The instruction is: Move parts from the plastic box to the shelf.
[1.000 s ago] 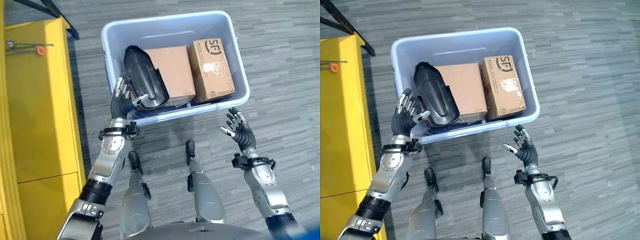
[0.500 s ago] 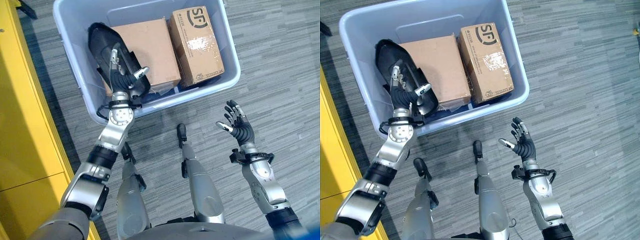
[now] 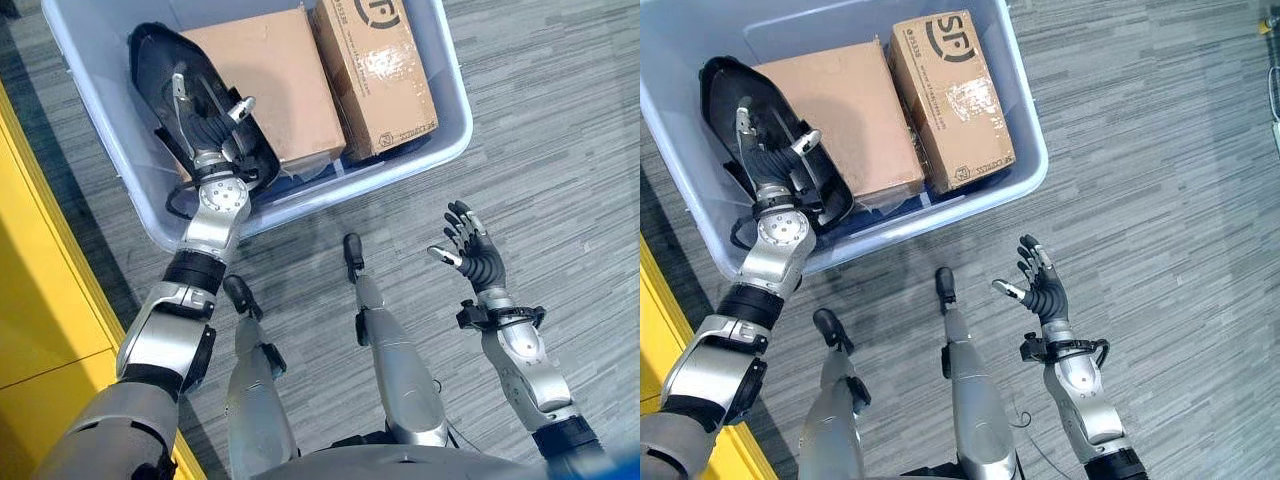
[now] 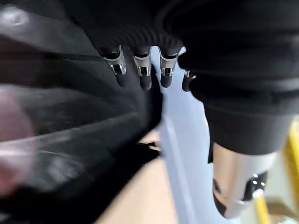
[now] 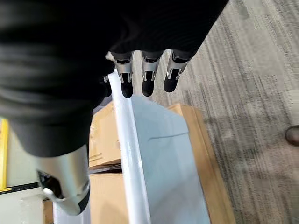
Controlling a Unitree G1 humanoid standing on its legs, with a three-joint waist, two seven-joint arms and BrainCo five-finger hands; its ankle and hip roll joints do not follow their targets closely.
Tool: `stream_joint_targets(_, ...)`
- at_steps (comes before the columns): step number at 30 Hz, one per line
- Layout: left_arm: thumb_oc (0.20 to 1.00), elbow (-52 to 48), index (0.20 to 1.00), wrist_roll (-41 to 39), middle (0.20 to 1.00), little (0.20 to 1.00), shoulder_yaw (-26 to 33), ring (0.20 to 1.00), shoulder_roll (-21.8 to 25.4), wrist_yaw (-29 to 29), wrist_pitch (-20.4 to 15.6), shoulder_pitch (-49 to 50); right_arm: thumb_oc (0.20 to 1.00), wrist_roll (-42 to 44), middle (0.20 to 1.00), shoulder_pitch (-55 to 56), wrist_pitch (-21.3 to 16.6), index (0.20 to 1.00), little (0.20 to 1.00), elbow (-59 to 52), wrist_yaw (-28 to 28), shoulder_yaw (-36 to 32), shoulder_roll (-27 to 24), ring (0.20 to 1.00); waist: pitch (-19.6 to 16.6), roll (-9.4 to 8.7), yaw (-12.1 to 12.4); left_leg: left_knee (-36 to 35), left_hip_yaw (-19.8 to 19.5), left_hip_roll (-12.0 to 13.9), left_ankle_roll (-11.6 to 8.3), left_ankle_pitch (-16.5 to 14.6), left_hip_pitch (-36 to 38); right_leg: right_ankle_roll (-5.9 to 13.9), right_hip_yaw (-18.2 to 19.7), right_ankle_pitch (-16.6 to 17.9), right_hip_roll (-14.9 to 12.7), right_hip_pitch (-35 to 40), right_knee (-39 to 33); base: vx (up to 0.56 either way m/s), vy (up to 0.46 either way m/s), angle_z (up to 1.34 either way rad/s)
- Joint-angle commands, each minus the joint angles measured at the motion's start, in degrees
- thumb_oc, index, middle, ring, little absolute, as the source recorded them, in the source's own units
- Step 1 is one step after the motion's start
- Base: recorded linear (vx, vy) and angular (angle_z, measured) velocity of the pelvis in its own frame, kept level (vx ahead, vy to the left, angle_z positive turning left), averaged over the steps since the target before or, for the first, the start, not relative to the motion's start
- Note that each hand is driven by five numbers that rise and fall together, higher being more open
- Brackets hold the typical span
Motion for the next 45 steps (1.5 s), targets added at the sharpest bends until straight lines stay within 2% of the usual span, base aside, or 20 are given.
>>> stream_joint_targets(1, 1.000, 2.2, 1.000, -1.1, 1.000, 1.000, -0.1, 1.000, 5.0, -0.1, -1.6, -5.3, 1.000, 2.1, 1.000, -1.2, -3.1, 1.000, 1.000, -2.5, -0.1, -3.2, -1.6, 1.000, 0.1, -1.47, -1.4, 1.1, -2.2, 2.9, -1.82, 0.1, 1.4, 6.13, -2.6, -4.8, -5.4, 10.2, 0.3, 0.01, 0.010, -0.07)
stream_joint_targets(4, 1.000, 4.3, 1.000, 1.3, 1.000, 1.000, -3.1, 1.000, 6.9, -1.8, 0.0, -7.5, 1.000, 2.5, 1.000, -0.3, -3.1, 1.000, 1.000, -2.9, 0.9, -3.5, -2.4, 1.000, 0.3, -1.60, -1.8, 2.5, -2.5, 2.6, -1.56, -0.6, 0.0, 5.99, -2.1, -4.7, -5.3, 9.4, 0.5, 0.00, 0.000, 0.00)
stream_joint_targets(8, 1.000, 7.9, 1.000, 3.3, 1.000, 1.000, -6.9, 1.000, 7.1, -4.4, 1.7, -10.9, 1.000, 3.0, 1.000, 0.5, -3.2, 1.000, 1.000, -2.9, 1.8, -4.0, -3.2, 1.000, 0.5, -1.10, -2.4, 4.1, -3.0, 2.3, -1.38, -1.3, -2.1, 5.96, -2.1, -4.6, -5.4, 8.3, 0.6, 0.00, 0.000, 0.00)
stream_joint_targets(11, 1.000, 10.2, 1.000, 7.6, 1.000, 1.000, -10.3, 1.000, 7.8, -6.2, 3.3, -13.2, 1.000, 3.5, 1.000, 1.2, -3.3, 1.000, 1.000, -2.8, 2.6, -4.5, -3.6, 1.000, 0.5, -0.91, -2.8, 4.9, -3.1, 2.1, -1.31, -1.5, -3.2, 5.98, -2.0, -4.6, -5.5, 7.7, 0.6, 0.00, 0.000, 0.00)
stream_joint_targets(13, 1.000, 12.2, 1.000, 14.3, 1.000, 1.000, -14.8, 1.000, 8.5, -8.3, 5.0, -15.0, 1.000, 3.9, 1.000, 2.2, -3.5, 1.000, 1.000, -2.4, 3.8, -4.9, -4.3, 1.000, 0.5, -0.46, -3.2, 5.6, -3.2, 1.9, -1.22, -1.8, -4.0, 6.01, -1.7, -4.5, -5.6, 7.0, 0.7, 0.00, 0.000, 0.00)
stream_joint_targets(26, 1.000, 11.6, 1.000, 29.8, 1.000, 1.000, -21.7, 1.000, 5.6, -13.2, 6.6, -11.7, 1.000, 5.4, 1.000, 3.2, -3.6, 1.000, 1.000, -2.4, 6.2, -6.4, -5.1, 1.000, 0.4, 0.98, -3.1, 5.0, -3.5, 1.1, -0.92, -1.7, -4.2, 6.14, -1.7, -4.7, -6.3, 6.6, 0.8, 0.00, 0.003, 0.01)
stream_joint_targets(30, 1.000, 8.8, 1.000, 32.6, 1.000, 1.000, -22.7, 1.000, 5.9, -14.5, 5.9, -9.5, 1.000, 5.3, 1.000, 3.1, -3.8, 1.000, 1.000, -2.0, 6.3, -7.1, -5.0, 1.000, 0.3, 1.40, -2.7, 4.3, -3.4, 0.9, -0.88, -1.7, -3.5, 6.09, -1.6, -5.0, -6.3, 6.8, 0.7, 0.00, 0.000, 0.00)
stream_joint_targets(32, 1.000, 3.7, 1.000, 33.9, 1.000, 1.000, -23.3, 1.000, 7.2, -16.2, 4.7, -7.1, 1.000, 5.5, 1.000, 3.2, -4.0, 1.000, 1.000, -2.0, 6.4, -7.9, -5.0, 1.000, 0.3, 2.19, -2.0, 3.8, -3.4, 0.8, -0.85, -1.6, -2.8, 6.07, -1.9, -5.4, -6.5, 7.3, 0.8, 0.00, 0.000, 0.00)
stream_joint_targets(34, 1.000, 0.3, 1.000, 34.4, 1.000, 1.000, -23.2, 1.000, 8.2, -17.1, 3.8, -5.6, 1.000, 5.3, 1.000, 3.4, -3.9, 1.000, 1.000, -1.9, 6.6, -8.5, -5.0, 1.000, 0.4, 2.69, -1.5, 3.5, -3.4, 0.6, -0.82, -1.6, -2.4, 6.12, -1.9, -5.6, -6.6, 7.6, 0.8, 0.00, 0.000, 0.00)
stream_joint_targets(39, 1.000, -13.4, 1.000, 32.5, 1.000, 1.000, -19.3, 1.000, 14.0, -19.2, 0.7, 1.4, 1.000, 5.3, 1.000, 4.3, -4.0, 1.000, 1.000, -2.2, 7.0, -10.7, -4.6, 1.000, 0.2, 4.17, 0.2, 2.5, -3.5, 0.1, -0.74, -1.7, -1.1, 6.19, -2.3, -6.1, -6.9, 8.4, 0.6, 0.01, 0.004, 0.00)
stream_joint_targets(40, 1.000, -19.1, 1.000, 30.5, 1.000, 1.000, -16.7, 1.000, 16.2, -19.3, -0.9, 4.2, 1.000, 5.3, 1.000, 4.7, -4.2, 1.000, 1.000, -2.4, 7.2, -11.4, -4.6, 1.000, 0.2, 4.52, 0.9, 2.4, -3.6, -0.1, -0.73, -1.9, -0.8, 6.19, -2.4, -6.4, -7.0, 8.7, 0.6, 0.00, 0.000, 0.00)
stream_joint_targets(42, 1.000, -22.6, 1.000, 28.5, 1.000, 1.000, -14.5, 1.000, 17.4, -19.9, -2.2, 6.5, 1.000, 5.6, 1.000, 5.2, -4.3, 1.000, 1.000, -2.7, 7.4, -11.8, -4.6, 1.000, 0.1, 4.70, 1.1, 2.3, -3.6, -0.1, -0.74, -1.9, -0.6, 6.20, -2.5, -6.5, -7.1, 8.8, 0.6, 0.01, 0.004, 0.03)
stream_joint_targets(43, 1.000, -29.9, 1.000, 21.8, 1.000, 1.000, -8.8, 1.000, 19.2, -18.7, -5.3, 12.3, 1.000, 6.2, 1.000, 6.6, -4.7, 1.000, 1.000, -3.8, 8.1, -12.7, -4.3, 1.000, -0.1, 5.21, 2.0, 2.1, -3.7, -0.3, -0.79, -2.0, -0.3, 6.15, -2.7, -6.8, -7.4, 9.2, 0.6, 0.02, 0.009, 0.05)
stream_joint_targets(45, 1.000, -31.7, 1.000, 20.6, 1.000, 1.000, -6.9, 1.000, 19.4, -18.2, -5.8, 14.1, 1.000, 6.1, 1.000, 6.9, -4.8, 1.000, 1.000, -4.0, 8.2, -12.7, -4.3, 1.000, -0.1, 5.34, 2.1, 2.1, -3.7, -0.4, -0.81, -2.0, -0.2, 6.12, -2.8, -6.8, -7.5, 9.3, 0.6, 0.01, 0.007, 0.02)
